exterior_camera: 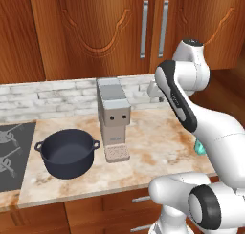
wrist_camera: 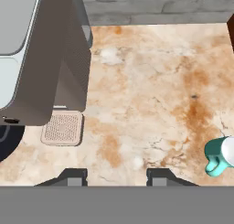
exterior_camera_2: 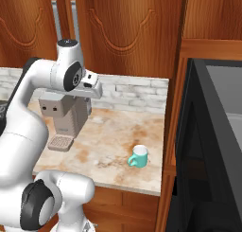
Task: Pick the mug from the counter and place it inside the microwave. Then close the microwave.
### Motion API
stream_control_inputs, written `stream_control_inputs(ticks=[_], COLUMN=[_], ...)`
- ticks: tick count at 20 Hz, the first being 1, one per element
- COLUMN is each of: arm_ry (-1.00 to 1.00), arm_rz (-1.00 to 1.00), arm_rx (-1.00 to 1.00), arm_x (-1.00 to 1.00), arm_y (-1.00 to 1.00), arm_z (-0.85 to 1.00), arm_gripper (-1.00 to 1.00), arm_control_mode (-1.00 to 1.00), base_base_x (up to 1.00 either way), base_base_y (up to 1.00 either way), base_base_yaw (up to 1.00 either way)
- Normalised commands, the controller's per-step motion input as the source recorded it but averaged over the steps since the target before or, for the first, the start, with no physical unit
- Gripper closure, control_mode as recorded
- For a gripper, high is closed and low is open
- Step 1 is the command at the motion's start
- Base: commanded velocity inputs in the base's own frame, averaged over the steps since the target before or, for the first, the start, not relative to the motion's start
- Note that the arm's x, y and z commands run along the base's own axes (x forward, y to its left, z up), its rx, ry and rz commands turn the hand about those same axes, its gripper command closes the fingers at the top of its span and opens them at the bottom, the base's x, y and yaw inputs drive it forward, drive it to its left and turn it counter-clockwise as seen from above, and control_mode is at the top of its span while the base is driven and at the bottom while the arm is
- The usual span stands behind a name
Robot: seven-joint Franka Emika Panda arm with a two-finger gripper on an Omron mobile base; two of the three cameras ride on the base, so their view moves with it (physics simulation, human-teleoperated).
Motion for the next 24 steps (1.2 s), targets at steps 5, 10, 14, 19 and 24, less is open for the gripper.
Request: stream_control_inputs(ticks=[5, 10, 14, 19, 24], arm_ry=[0.00, 0.00, 0.00, 0.04, 0.10], arm_rz=[0.03, 0.01, -0.13, -0.26, -0.28], arm_rx=[0.00, -0.01, 0.00, 0.00, 0.00], arm_x=[-0.22, -0.11, -0.05, 0.00, 0.00], arm_y=[0.07, 0.13, -0.18, -0.33, -0.31], arm_z=[0.00, -0.30, -0.39, -0.36, -0.26], arm_gripper=[-1.00, -1.00, -1.00, -1.00, -1.00], arm_control_mode=[-1.00, -1.00, -1.00, -1.00, -1.00], base_base_x=[0.00, 0.00, 0.00, 0.00, 0.00], base_base_y=[0.00, 0.00, 0.00, 0.00, 0.00], base_base_yaw=[0.00, 0.00, 0.00, 0.00, 0.00])
